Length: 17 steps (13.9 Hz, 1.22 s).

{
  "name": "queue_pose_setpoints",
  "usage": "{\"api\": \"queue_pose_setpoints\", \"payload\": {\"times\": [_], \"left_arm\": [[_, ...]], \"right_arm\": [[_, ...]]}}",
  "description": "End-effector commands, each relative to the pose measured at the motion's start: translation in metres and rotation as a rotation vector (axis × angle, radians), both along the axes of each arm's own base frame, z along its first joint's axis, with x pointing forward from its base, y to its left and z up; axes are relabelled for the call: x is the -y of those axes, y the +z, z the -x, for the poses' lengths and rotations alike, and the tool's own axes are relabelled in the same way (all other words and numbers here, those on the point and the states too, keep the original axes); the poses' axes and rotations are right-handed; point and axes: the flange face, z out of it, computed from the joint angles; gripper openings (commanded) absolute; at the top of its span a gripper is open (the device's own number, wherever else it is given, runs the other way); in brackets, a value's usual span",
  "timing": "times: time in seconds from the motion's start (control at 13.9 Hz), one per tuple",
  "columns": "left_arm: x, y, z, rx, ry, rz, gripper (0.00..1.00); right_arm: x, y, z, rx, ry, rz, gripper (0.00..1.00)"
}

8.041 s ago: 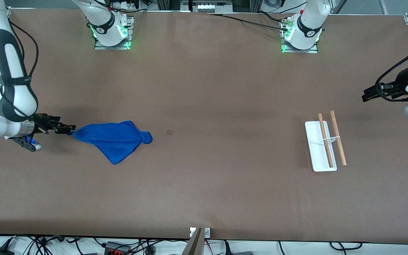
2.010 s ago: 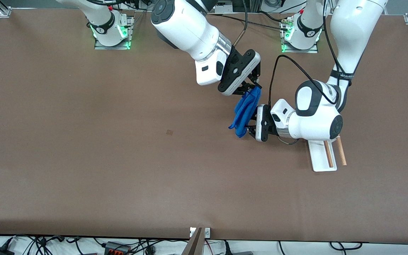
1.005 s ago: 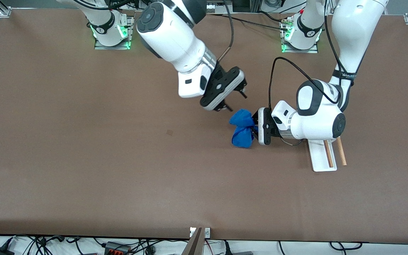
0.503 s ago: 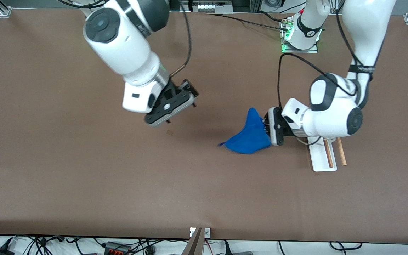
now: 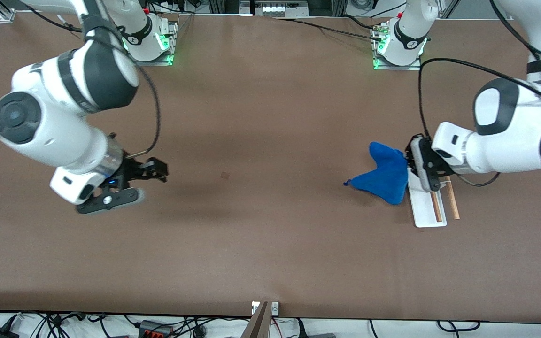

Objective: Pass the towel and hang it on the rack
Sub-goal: 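Carry the towel with the left gripper while the right gripper withdraws, then lower the towel over the wooden rods with the left gripper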

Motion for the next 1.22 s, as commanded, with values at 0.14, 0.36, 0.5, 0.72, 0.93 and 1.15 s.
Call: {"api": "queue_pose_setpoints", "payload": {"times": [0.14,0.36,0.5,0.72,0.93,1.15], "left_arm": [[-0.051,0.016,0.001,0.019,0.041,-0.176,0.00],[-0.093,0.028,-0.010,0.095,0.059,-0.277,0.00],[-0.117,0.026,-0.015,0.143,0.022,-0.309,0.00],[-0.142,0.006,-0.024,0.200,-0.036,-0.324,0.00],[-0.144,-0.026,-0.021,0.222,-0.029,-0.328,0.00],[-0.149,-0.041,-0.015,0.239,-0.021,-0.331,0.00]], "right_arm": [[0.081,0.010,-0.005,-0.027,-0.105,0.055,1.00],[0.108,0.042,0.003,0.020,-0.150,0.110,1.00],[0.154,0.053,0.008,0.022,-0.204,0.104,1.00],[0.194,0.058,0.022,0.012,-0.263,0.101,1.00],[0.218,0.065,0.046,0.001,-0.299,0.096,1.00],[0.211,0.080,0.056,0.020,-0.206,0.095,1.00]]}}
